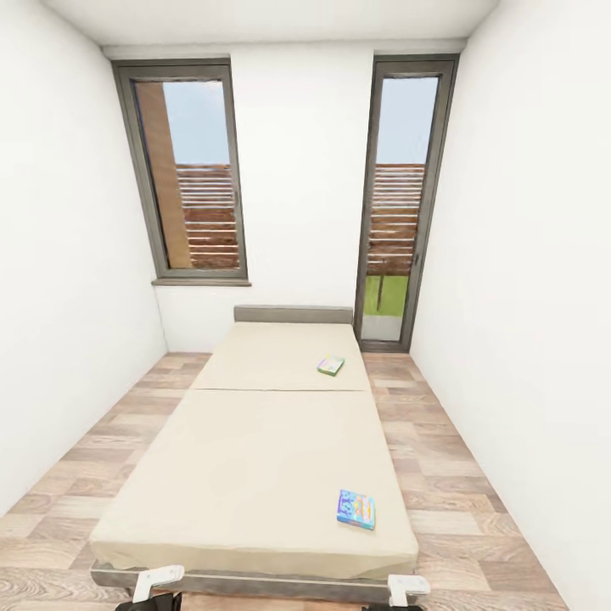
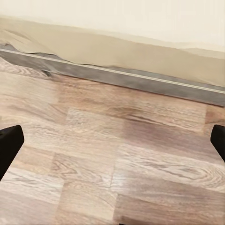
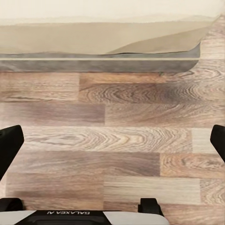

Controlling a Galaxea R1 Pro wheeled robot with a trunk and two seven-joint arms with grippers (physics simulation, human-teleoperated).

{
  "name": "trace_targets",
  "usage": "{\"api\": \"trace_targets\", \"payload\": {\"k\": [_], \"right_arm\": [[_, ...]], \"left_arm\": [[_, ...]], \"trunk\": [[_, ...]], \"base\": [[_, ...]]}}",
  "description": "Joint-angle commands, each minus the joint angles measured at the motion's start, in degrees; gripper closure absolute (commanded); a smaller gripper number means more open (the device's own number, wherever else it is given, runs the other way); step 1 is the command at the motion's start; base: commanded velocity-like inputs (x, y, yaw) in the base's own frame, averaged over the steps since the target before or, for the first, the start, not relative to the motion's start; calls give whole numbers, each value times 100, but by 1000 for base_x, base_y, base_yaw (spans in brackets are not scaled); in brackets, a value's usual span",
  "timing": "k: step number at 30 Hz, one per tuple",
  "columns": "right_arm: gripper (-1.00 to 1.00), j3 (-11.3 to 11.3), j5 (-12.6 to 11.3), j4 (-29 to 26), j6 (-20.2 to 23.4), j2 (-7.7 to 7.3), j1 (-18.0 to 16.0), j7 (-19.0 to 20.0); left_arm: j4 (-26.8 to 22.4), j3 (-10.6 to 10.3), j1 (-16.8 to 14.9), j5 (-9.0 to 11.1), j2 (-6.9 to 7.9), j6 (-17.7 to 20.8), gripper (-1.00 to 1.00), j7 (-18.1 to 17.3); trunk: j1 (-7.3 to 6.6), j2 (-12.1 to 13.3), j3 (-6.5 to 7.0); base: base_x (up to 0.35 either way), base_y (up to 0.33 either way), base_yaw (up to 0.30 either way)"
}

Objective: Put all the toys in the child's room - the three board games (two on the bed and one on the table), the two jigsaw puzzles on the table, and the tennis ball on the table - inside the toy box on the table in the child's room.

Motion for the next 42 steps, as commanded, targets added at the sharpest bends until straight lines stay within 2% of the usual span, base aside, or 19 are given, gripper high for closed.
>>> {"api": "trace_targets", "payload": {"k": [1,15,17,23,24,26,27,29,30,32,33,35,37,42], "right_arm": [[-100,-8,-9,-11,30,2,1,-17],[-100,-22,-7,-56,49,27,1,-16],[-100,-27,-7,-69,60,23,3,-9],[-100,-36,-9,-92,136,30,-5,-2],[-100,-37,-24,-99,259,45,-43,-1],[-100,-46,-48,-140,498,60,-107,0],[-100,-54,-73,-274,837,73,-194,-5],[-100,-61,-90,-517,1245,82,-284,-11],[-100,-66,-102,-827,1669,90,-349,-16],[-100,-80,-110,-1187,2065,96,-391,-20],[-100,-115,-114,-1564,2410,99,-414,-22],[-100,-174,-119,-1913,2687,102,-429,-23],[-100,-327,-127,-2397,3009,104,-447,-24],[-100,-567,-137,-2706,3251,64,-475,-6]], "left_arm": [[8,23,-2,33,-1,-19,-100,-4],[-4,25,-2,44,3,-19,-100,-29],[-24,31,-2,47,9,-14,-100,-150],[-49,54,-34,51,132,168,-100,-1037],[-80,59,-55,54,194,377,-100,-1348],[-163,62,-79,56,259,728,-100,-1658],[-318,64,-109,57,319,1179,-100,-1951],[-579,65,-161,58,368,1681,-100,-2223],[-933,62,-218,55,398,2170,-100,-2462],[-1338,61,-257,52,418,2604,-100,-2658],[-1733,60,-283,50,435,2974,-100,-2816],[-2076,62,-299,48,452,3281,-100,-2943],[-2549,69,-316,50,494,3749,-100,-3155],[-2827,74,-325,48,552,4085,-100,-3410]], "trunk": [[2,-4,-2],[2,-4,-2],[2,-4,-2],[2,-4,-2],[2,-4,-2],[2,-4,-2],[2,-4,-2],[2,-4,-2],[2,-4,-2],[2,-4,-2],[2,-4,-2],[2,-4,-2],[2,-4,-2],[2,-4,-2]], "base": [[0,9,-1],[88,2,0],[24,0,0],[8,0,0],[3,0,0],[2,0,0],[1,0,0],[0,0,0],[0,0,0],[0,0,0],[0,0,0],[0,0,0],[0,0,0],[0,0,0]]}}
